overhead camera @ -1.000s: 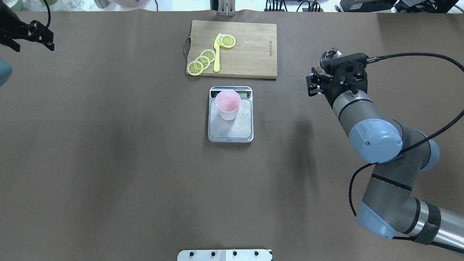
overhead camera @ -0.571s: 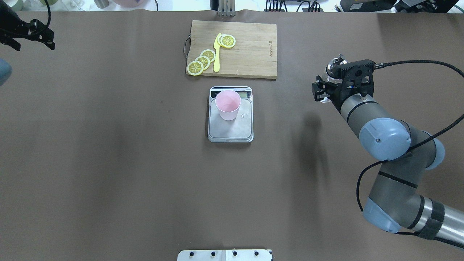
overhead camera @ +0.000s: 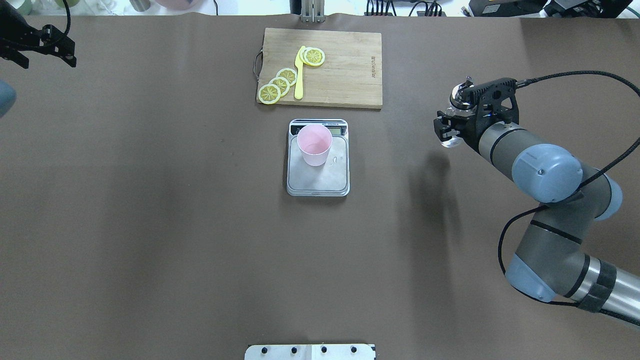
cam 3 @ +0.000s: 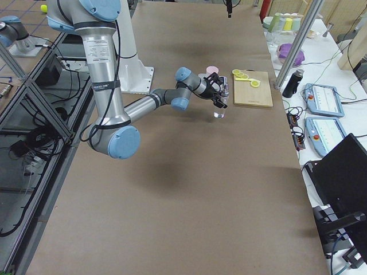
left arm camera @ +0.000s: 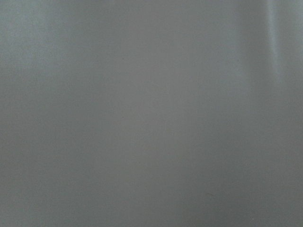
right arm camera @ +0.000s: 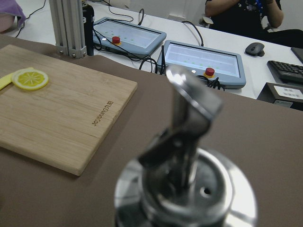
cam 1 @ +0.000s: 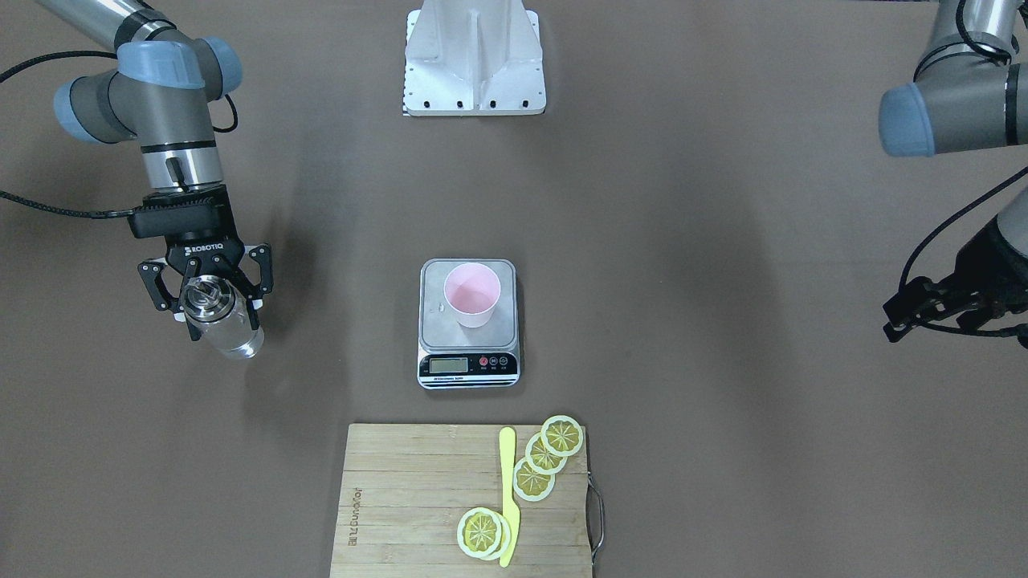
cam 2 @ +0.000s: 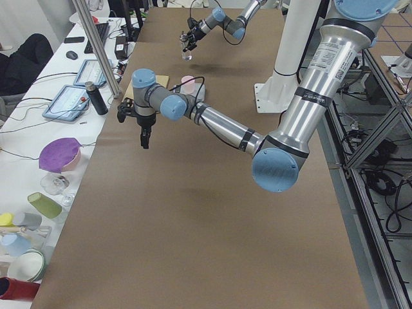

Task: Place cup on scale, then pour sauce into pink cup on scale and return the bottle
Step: 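Lower the bottle onto the table with the right gripper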

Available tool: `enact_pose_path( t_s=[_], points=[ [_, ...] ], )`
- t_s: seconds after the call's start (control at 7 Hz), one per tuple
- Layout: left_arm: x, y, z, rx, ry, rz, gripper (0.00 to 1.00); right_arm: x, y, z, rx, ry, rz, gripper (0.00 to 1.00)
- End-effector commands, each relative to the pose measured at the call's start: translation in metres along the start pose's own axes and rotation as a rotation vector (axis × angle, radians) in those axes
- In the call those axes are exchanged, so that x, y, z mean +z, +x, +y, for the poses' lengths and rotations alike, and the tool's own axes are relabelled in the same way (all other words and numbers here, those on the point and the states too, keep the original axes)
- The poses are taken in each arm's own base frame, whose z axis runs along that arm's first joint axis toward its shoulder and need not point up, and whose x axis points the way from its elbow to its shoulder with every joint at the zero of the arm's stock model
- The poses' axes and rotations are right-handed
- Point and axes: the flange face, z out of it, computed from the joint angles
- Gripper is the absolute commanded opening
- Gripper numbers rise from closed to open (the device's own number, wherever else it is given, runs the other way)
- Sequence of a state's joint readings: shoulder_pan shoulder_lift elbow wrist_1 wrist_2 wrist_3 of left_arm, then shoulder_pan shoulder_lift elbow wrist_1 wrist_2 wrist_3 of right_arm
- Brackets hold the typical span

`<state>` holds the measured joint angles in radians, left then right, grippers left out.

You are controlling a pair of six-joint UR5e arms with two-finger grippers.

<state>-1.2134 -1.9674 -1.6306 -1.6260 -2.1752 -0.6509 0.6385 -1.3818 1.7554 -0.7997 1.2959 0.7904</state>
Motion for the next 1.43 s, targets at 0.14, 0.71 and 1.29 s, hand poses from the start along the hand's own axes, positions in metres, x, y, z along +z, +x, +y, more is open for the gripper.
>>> enact_pose_path(
  t_s=[0.14,0.71,1.29],
  points=[
    [0.001,-0.001,0.0,-0.002,-0.001,-0.002,0.98,0.025,0.028,0.019,-0.032,0.035,-0.113,0.0],
    [0.0,0.0,0.0,-0.002,0.0,-0.002,0.98,0.021,0.038,0.032,-0.019,0.035,-0.148,0.0],
    [0.001,0.001,0.0,0.0,0.0,-0.003,0.98,0.027,0.041,0.039,-0.021,0.018,-0.148,0.0]
  ],
)
